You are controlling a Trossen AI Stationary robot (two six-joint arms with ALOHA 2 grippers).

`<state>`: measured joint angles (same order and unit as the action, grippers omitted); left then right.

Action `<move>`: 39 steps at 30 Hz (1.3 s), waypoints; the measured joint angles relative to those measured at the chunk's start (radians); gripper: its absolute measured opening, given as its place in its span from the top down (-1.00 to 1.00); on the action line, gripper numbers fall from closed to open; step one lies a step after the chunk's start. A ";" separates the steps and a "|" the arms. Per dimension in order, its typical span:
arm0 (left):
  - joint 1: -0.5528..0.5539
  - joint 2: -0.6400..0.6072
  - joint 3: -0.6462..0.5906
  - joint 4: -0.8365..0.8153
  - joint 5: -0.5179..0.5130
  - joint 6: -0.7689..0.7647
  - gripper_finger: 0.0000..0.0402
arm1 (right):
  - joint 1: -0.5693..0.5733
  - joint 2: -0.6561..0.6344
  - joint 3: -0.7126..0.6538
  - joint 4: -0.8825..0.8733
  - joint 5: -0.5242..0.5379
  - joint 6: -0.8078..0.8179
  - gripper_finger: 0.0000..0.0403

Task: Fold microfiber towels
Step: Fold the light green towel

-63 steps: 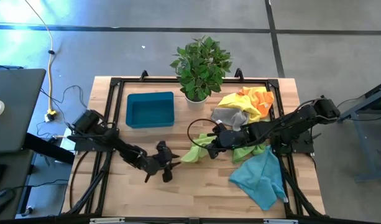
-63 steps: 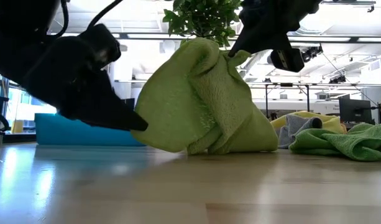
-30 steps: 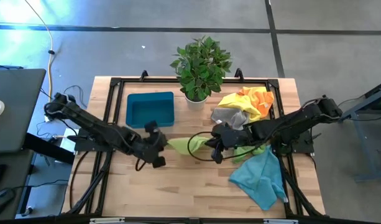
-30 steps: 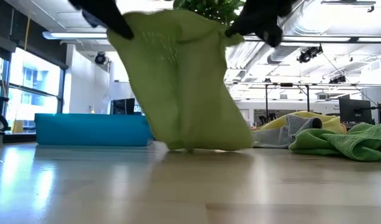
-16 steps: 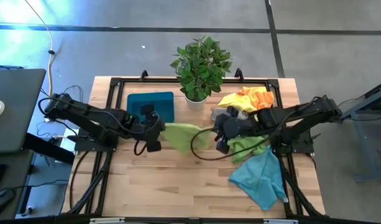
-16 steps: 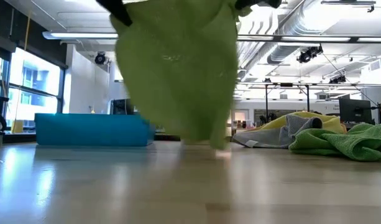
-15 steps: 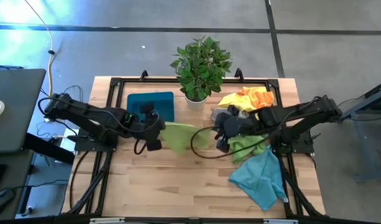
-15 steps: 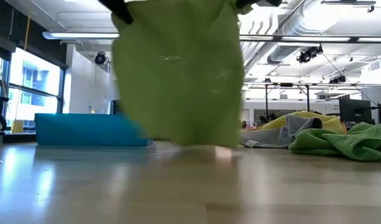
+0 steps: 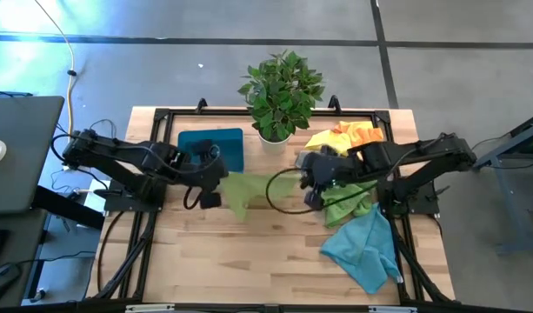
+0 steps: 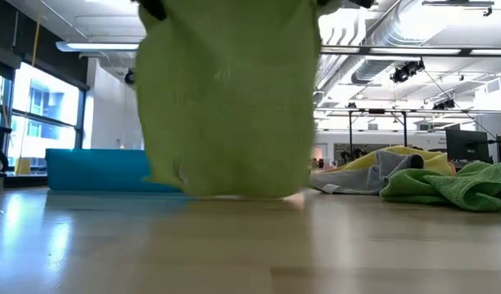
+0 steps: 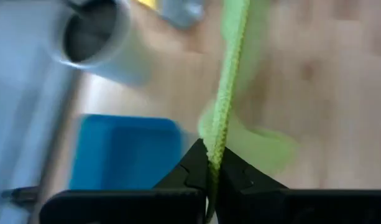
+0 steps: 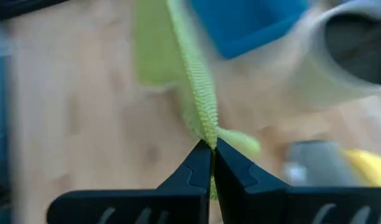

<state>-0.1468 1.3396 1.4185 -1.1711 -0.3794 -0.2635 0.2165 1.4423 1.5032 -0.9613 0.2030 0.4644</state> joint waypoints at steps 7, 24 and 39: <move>-0.012 0.000 0.000 -0.060 -0.009 0.047 1.00 | 0.019 0.045 0.000 -0.025 0.069 -0.114 1.00; 0.001 0.000 0.000 -0.155 -0.325 0.331 1.00 | 0.012 0.058 0.000 -0.032 0.189 -0.458 1.00; 0.099 0.000 0.000 -0.151 -0.395 0.391 1.00 | -0.040 0.058 0.000 -0.033 0.342 -0.544 1.00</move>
<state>-0.0474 1.3392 1.4181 -1.3224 -0.7742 0.1274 0.1765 1.5002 1.5032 -0.9944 0.5448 -0.0799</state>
